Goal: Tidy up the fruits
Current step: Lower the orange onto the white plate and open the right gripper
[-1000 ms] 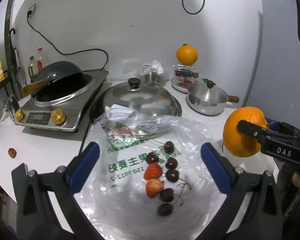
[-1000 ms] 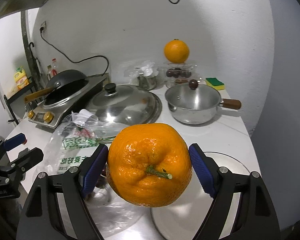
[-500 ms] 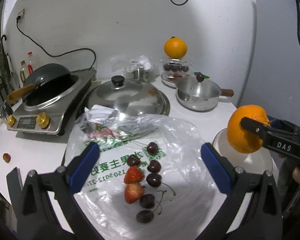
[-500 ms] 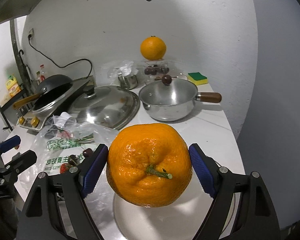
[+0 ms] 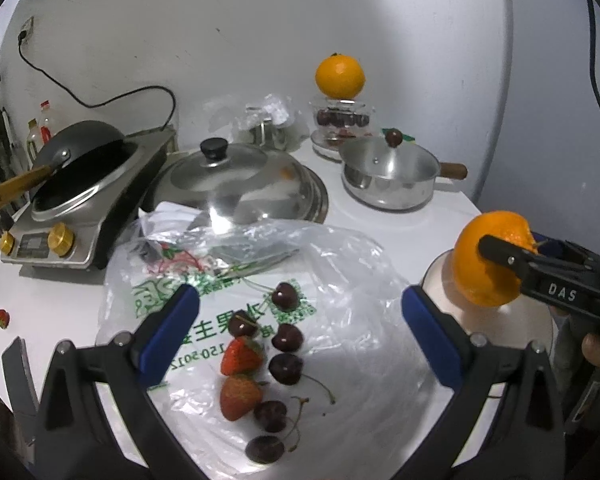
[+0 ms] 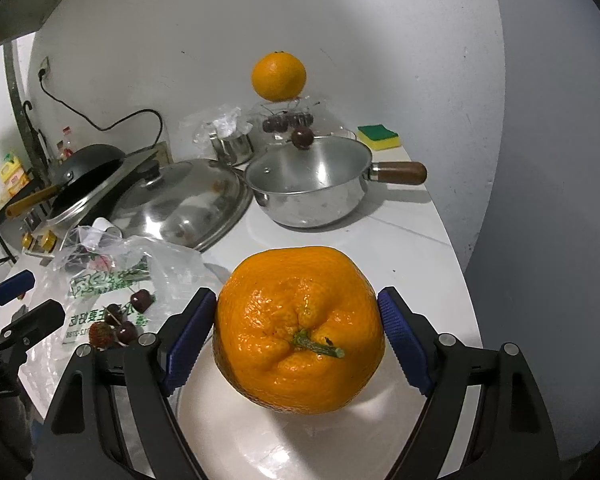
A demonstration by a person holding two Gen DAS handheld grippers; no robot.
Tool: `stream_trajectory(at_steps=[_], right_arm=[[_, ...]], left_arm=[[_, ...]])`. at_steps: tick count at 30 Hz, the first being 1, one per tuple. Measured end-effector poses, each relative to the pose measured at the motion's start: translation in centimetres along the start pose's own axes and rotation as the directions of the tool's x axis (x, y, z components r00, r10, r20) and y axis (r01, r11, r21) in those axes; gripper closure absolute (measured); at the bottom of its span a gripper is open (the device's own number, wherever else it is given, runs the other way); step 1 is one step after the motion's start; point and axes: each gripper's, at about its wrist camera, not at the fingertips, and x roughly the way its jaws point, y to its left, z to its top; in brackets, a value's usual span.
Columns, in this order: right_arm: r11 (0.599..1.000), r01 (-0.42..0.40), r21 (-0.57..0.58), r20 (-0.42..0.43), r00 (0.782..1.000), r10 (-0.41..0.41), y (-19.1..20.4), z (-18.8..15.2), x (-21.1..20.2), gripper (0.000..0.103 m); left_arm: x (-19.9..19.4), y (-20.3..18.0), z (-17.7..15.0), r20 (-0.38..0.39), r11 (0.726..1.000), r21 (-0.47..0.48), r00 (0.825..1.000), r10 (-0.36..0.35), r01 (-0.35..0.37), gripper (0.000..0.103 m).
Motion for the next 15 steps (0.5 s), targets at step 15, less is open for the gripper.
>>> stream_trajectory(at_steps=[15], right_arm=[[1.0, 0.005, 0.004, -0.024, 1.0, -0.005, -0.4, -0.1, 1.3, 0.018]], left_arm=[[1.5, -0.8, 0.1, -0.023, 1.0, 0.01, 1.0, -0.018, 0.018, 0.001]])
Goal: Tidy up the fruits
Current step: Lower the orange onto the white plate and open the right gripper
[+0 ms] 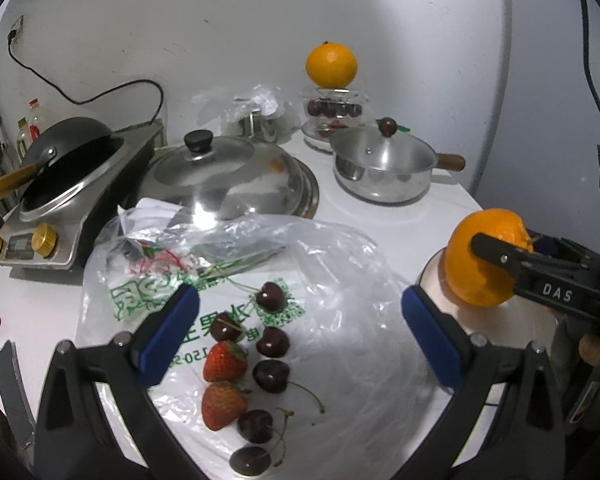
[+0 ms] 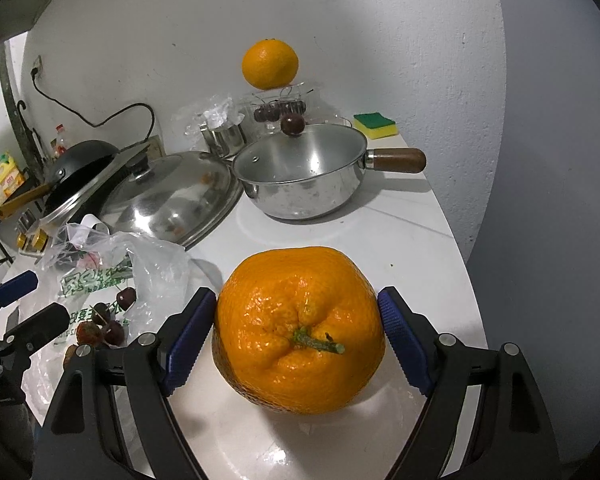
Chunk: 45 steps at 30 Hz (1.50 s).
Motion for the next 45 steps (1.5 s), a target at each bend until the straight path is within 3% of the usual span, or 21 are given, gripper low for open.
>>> stream_trajectory(at_steps=[15, 19, 45], right_arm=[[0.999, 0.025, -0.021, 0.005, 1.0, -0.025, 0.3, 0.0, 0.1, 0.015], [0.998, 0.045, -0.032, 0.048, 0.998, -0.044, 0.5, 0.0, -0.8, 0.015], [0.993, 0.092, -0.079, 0.106, 0.991, -0.084, 4.3, 0.1, -5.1, 0.015]], left_arm=[[-1.4, 0.7, -0.2, 0.024, 1.0, -0.01, 1.0, 0.004, -0.004, 0.001], [-1.9, 1.0, -0.3, 0.03, 1.0, -0.014, 1.0, 0.003, -0.003, 0.001], [-6.2, 3.9, -1.4, 0.089, 0.999, -0.053, 0.996, 0.004, 0.001, 0.001]])
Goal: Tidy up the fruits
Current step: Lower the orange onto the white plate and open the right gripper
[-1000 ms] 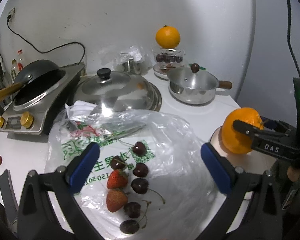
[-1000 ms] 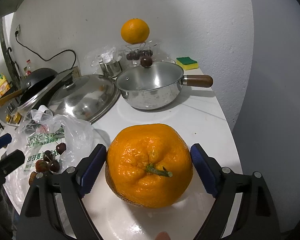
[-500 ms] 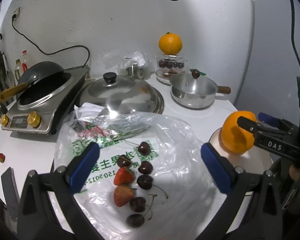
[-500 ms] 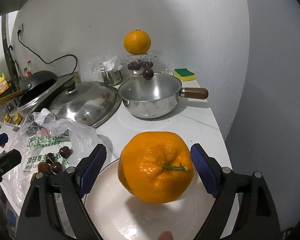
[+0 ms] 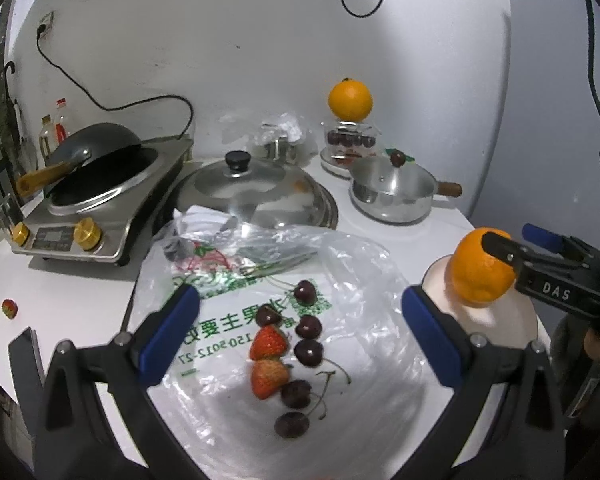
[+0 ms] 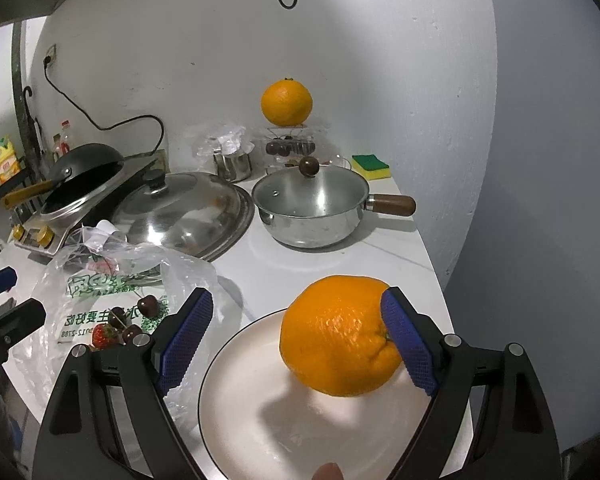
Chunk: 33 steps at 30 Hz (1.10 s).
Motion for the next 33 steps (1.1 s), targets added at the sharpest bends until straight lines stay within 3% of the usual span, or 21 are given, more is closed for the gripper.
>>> stream_trajectory(at_steps=[12, 33], right_arm=[[1.0, -0.007, -0.028, -0.001, 1.0, 0.007, 2.8, 0.1, -1.0, 0.015], [0.986, -0.106, -0.132, -0.067, 0.993, 0.098, 10.7, -1.5, -0.7, 0.017]], left_arm=[[-1.5, 2.7, -0.9, 0.011, 1.0, -0.026, 1.0, 0.005, -0.005, 0.001], [-3.0, 7.8, -3.4, 0.005, 0.996, -0.082, 1.0, 0.022, -0.022, 0.001]])
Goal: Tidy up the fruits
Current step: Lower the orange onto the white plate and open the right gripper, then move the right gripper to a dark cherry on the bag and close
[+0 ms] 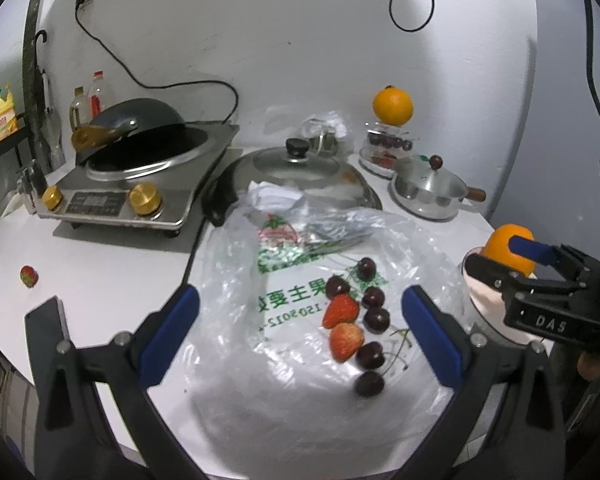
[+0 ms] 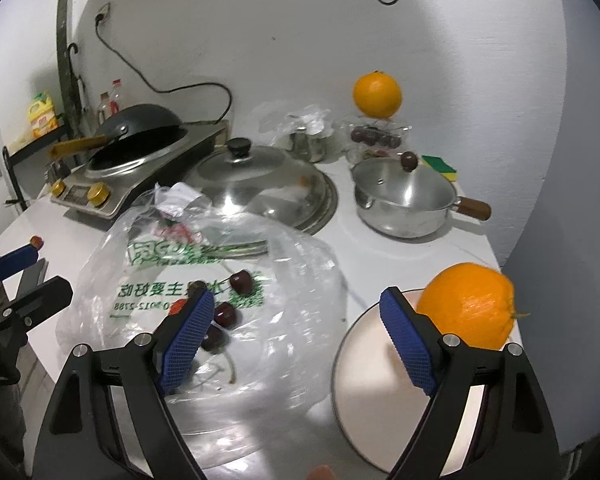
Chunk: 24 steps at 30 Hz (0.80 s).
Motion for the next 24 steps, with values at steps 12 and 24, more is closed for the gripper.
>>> stream_trajectory(at_steps=[12, 24], right_arm=[[0.997, -0.058, -0.045, -0.073, 0.996, 0.055, 3.8, -1.7, 1.5, 0.034], [0.989, -0.132, -0.063, -0.145, 0.982, 0.122, 7.0, -3.7, 2.4, 0.052]], left_arm=[[0.0, 2.4, -1.9, -0.028, 1.0, -0.028, 1.0, 0.011, -0.012, 0.001], [-0.3, 4.0, -3.2, -0.041, 0.999, -0.049, 0.999, 0.015, -0.017, 0.001]])
